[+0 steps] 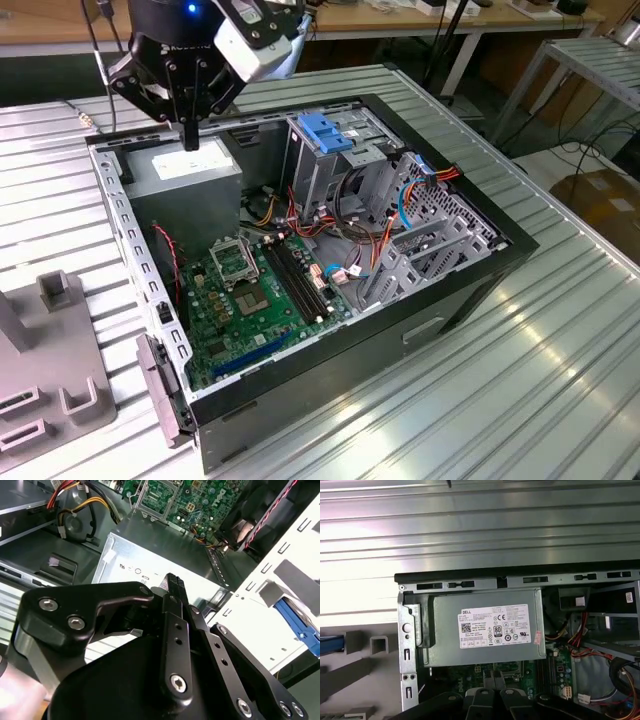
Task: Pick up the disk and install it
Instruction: 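Reach for the disk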
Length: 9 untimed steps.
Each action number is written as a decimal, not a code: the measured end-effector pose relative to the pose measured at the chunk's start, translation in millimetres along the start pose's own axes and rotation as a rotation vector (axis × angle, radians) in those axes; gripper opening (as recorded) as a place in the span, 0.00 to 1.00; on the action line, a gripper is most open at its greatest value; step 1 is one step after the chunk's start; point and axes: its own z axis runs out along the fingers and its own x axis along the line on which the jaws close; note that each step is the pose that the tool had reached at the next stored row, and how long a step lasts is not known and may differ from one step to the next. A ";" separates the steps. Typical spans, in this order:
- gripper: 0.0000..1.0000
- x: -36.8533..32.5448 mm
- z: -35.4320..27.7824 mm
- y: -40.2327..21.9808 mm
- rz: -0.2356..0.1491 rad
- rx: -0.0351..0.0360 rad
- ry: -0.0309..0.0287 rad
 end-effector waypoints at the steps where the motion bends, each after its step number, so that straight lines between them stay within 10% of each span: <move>1: 0.10 0.9 0.0 -0.1 0.000 0.0000 0.0000; 9: 0.10 10.7 -0.2 -0.8 0.000 0.0000 0.0000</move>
